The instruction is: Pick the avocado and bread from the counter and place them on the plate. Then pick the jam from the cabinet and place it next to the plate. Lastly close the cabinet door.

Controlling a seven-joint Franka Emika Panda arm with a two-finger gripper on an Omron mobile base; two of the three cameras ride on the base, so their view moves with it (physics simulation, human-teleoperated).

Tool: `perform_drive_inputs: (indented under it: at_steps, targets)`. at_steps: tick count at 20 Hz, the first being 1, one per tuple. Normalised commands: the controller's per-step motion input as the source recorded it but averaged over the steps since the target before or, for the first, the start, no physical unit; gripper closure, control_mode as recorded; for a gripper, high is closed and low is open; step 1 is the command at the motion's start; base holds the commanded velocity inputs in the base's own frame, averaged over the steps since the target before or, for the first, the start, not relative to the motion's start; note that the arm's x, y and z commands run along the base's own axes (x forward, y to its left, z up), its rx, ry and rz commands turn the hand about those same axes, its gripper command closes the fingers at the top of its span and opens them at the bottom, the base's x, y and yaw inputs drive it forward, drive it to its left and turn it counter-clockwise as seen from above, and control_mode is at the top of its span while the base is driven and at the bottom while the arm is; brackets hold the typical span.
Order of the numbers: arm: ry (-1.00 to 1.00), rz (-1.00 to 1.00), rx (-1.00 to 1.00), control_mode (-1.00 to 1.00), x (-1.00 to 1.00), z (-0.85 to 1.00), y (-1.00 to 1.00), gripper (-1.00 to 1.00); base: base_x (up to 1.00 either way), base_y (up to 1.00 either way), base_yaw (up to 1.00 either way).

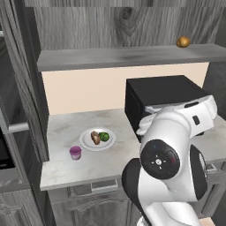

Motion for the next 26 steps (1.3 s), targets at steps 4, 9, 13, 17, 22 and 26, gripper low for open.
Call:
perform_drive_inputs:
  at_steps: [4, 9, 13, 17, 22, 26]
  targets:
    - [-0.02, -0.01, -0.08, -1.0, -0.16, 0.0, 0.42, -1.0, 0.0, 0.0, 0.0]
    - [-0.15, 0.12, -0.08, -1.0, -0.12, 0.0, 0.15, -1.0, 0.0, 0.0, 0.0]
    - [-0.18, 0.25, -0.06, -1.0, -0.18, 0.0, 0.0, -1.0, 0.0, 0.0, 0.0]
    - [-0.13, 0.27, -0.07, -1.0, -0.01, 0.0, 0.16, -1.0, 0.0, 0.0, 0.0]
    - [-0.15, 0.25, -0.08, -1.0, -0.26, 0.0, 0.15, -1.0, 0.0, 0.0, 0.0]
    - [-0.1, 0.27, -0.1, -1.0, -0.29, -0.01, 0.3, -1.0, 0.0, 0.0, 0.0]
